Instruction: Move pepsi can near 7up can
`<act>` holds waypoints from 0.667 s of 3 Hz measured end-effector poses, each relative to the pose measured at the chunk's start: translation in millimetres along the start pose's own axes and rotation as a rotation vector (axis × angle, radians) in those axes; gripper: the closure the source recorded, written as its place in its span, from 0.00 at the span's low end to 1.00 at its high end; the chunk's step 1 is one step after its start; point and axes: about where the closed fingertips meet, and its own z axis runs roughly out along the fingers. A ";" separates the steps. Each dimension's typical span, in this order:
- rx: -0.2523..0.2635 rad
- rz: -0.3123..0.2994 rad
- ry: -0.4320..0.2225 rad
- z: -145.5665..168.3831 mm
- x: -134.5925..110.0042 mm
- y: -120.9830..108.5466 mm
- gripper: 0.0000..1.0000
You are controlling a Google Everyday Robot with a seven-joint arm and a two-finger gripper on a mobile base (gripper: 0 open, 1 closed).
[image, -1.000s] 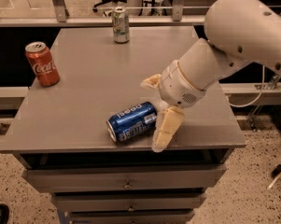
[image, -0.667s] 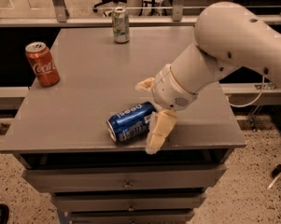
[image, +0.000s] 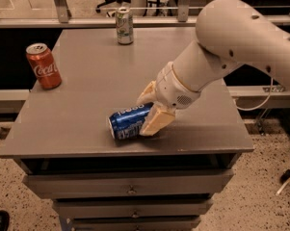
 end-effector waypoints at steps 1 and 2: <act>0.021 -0.016 0.027 -16.8 3.2 -13.8 0.73; 0.064 0.003 0.054 -45.5 20.0 -45.3 1.00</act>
Offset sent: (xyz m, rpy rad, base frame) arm 0.0697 -0.0574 0.0495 -0.0650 -0.0957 -0.0689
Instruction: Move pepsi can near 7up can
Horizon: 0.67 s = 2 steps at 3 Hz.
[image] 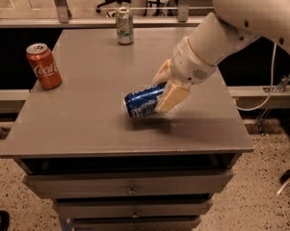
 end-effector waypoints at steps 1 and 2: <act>0.058 0.058 -0.012 -27.4 22.3 -38.5 1.00; 0.080 0.054 -0.018 -35.6 19.7 -45.9 1.00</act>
Offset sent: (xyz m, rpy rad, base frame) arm 0.0332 -0.0282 0.0170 0.0248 -0.0160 -0.0677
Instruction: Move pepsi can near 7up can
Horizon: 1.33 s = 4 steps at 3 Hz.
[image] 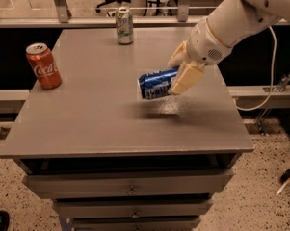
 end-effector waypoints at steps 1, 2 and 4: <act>0.032 0.006 -0.018 3.5 -2.6 -10.1 1.00; 0.106 0.002 -0.059 3.2 -5.6 -44.4 1.00; 0.216 -0.104 -0.135 30.9 -29.6 -142.8 1.00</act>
Offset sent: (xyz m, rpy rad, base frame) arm 0.0823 0.0004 0.0260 0.1232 -0.1744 -0.0855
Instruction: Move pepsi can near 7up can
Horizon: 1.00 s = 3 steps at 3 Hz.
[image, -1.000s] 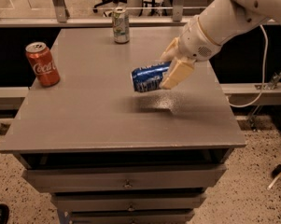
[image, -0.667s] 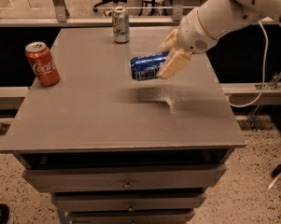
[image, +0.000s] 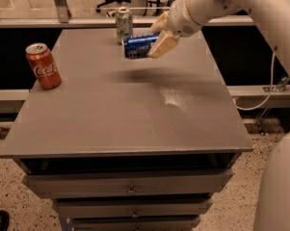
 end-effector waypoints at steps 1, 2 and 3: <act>0.064 -0.047 -0.007 21.0 -5.3 -33.7 1.00; 0.117 -0.068 0.032 45.0 2.9 -45.3 1.00; 0.144 -0.078 0.051 66.1 12.3 -53.0 1.00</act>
Offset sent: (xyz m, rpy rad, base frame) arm 0.0827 0.0267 -0.0289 -0.0688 -0.1990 -0.0932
